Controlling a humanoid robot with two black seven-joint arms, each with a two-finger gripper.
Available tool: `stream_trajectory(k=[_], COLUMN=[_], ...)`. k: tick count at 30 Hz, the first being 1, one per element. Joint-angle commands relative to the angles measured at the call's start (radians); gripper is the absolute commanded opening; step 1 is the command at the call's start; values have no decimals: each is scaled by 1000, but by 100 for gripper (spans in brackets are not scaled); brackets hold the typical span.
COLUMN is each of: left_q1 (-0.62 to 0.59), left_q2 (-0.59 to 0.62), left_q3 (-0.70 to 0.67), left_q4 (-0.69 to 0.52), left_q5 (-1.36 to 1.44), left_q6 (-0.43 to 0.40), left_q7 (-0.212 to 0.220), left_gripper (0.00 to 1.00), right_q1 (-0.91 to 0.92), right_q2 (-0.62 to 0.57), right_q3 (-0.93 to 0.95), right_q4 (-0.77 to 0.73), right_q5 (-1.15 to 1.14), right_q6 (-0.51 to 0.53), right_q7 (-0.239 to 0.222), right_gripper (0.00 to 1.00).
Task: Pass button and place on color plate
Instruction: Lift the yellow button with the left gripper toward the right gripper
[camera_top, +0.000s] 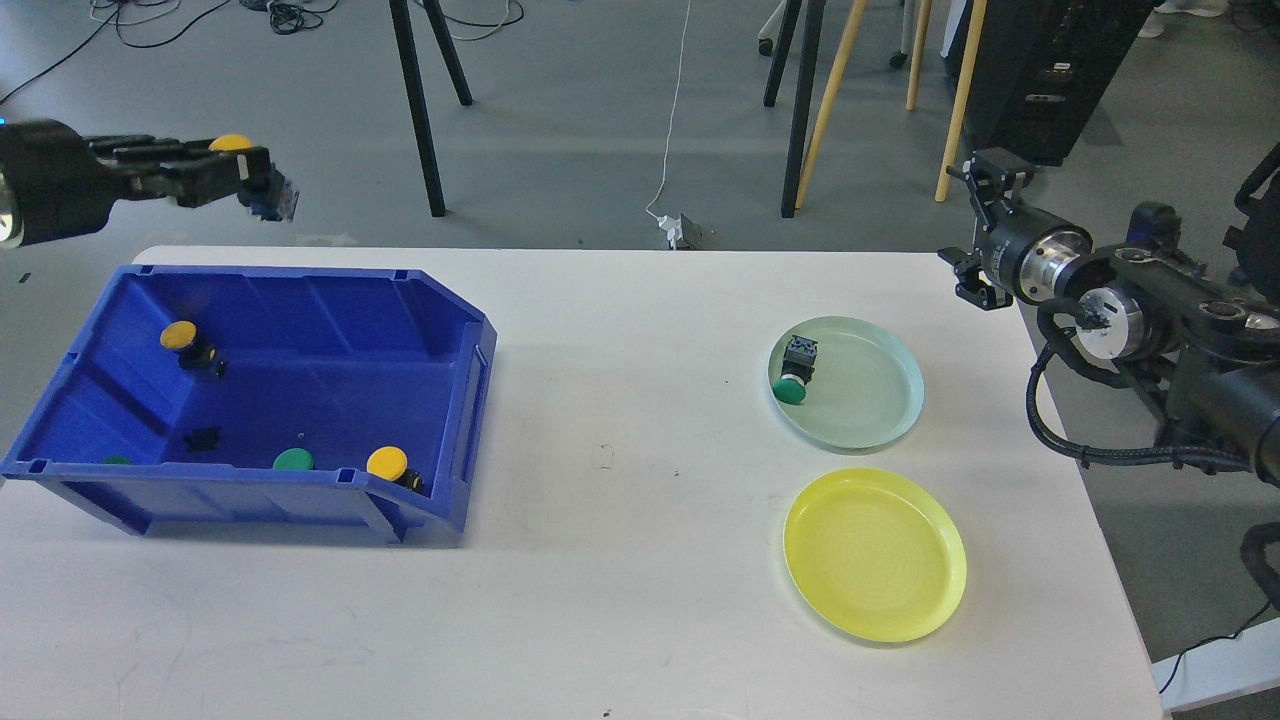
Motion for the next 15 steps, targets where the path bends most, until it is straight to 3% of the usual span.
stream_trajectory(k=[1,9,15], left_q1=[-89,-118,-117], left_q2=[-87,-286,-358], left_q3=[-7,-17,-8], left_q4=[11,81,126], left_q5=[-42,-36,-29], left_q6=[-7,34,102], left_q7=[30,43,41], left_gripper=[22,18,17], right_q1=[37,80,71], right_q2=[32,122,176], right_q3=[5,106,235], right_q4=[3,25,190], right_q5=[1,8,27], right_q6=[0,-2,-35], right_q7=[2,-2,-24], right_gripper=[98,98,98])
